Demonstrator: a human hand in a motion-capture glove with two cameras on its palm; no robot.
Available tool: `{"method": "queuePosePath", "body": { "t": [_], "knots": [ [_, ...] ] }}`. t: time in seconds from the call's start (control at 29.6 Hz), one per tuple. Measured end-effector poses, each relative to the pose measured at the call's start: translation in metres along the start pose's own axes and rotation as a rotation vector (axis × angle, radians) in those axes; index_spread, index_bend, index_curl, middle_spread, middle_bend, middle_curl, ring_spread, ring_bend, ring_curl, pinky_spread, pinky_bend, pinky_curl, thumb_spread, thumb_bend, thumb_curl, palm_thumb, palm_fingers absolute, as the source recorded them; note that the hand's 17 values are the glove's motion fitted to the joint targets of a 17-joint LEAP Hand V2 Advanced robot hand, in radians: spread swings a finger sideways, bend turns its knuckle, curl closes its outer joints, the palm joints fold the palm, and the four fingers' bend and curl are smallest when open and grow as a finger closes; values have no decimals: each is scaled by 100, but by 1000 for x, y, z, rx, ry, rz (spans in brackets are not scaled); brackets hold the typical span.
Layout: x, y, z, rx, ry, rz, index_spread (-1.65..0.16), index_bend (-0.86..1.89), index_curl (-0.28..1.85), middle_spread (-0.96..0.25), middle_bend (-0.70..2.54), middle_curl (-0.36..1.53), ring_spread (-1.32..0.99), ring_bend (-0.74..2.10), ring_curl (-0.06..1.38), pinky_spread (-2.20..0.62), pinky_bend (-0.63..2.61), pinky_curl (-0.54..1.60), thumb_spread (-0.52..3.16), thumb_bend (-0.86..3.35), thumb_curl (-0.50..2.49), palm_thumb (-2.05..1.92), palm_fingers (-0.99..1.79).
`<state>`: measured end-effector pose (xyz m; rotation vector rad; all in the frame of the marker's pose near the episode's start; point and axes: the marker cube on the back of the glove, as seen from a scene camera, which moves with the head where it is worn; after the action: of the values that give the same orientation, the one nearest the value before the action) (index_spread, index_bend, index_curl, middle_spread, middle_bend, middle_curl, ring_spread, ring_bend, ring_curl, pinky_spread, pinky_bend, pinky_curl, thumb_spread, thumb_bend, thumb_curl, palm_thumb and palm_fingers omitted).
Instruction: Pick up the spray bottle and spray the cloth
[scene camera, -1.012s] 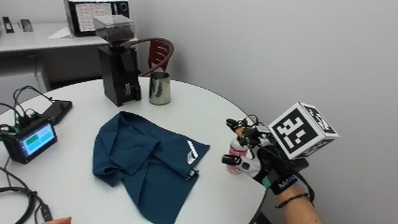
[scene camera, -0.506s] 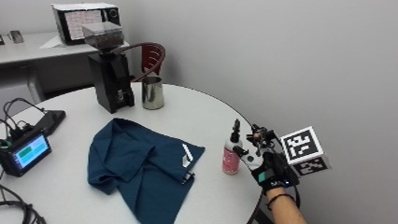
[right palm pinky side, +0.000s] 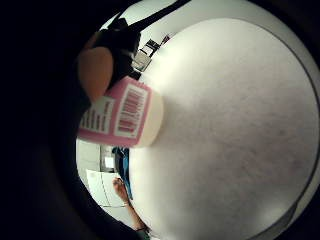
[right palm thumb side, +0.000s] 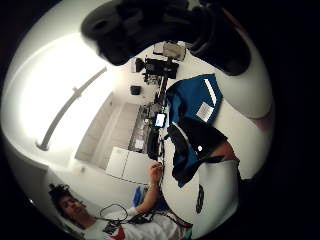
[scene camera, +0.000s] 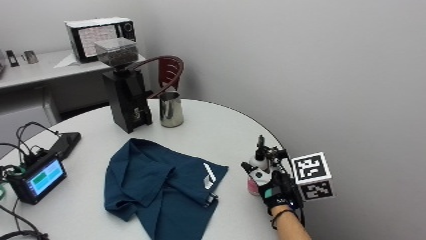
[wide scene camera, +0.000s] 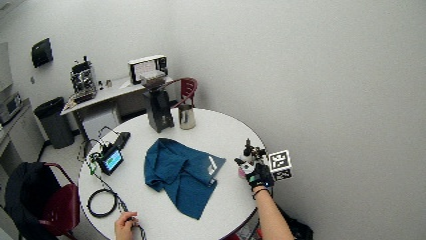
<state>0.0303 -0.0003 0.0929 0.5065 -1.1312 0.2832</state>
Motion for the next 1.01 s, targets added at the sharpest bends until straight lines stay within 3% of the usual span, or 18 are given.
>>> {"method": "queuePosePath", "body": {
  "t": [0.4, 0.78, 1.01],
  "knots": [
    [23, -2, 3, 136, -8, -24, -27, 15, 19, -9, 44, 41, -3, 46, 34, 18, 36, 32, 102, 5, 37, 90, 84],
    [28, 20, -15, 35, -115, -4, -25, 10, 22, -12, 42, 43, -12, 56, 40, 17, 30, 33, 88, 5, 46, 103, 91],
    [-24, -2, -54, -81, -128, -91, -24, 10, 22, -13, 41, 44, -14, 55, 41, 8, 35, 34, 73, 1, 52, 107, 99]
  ]
}}
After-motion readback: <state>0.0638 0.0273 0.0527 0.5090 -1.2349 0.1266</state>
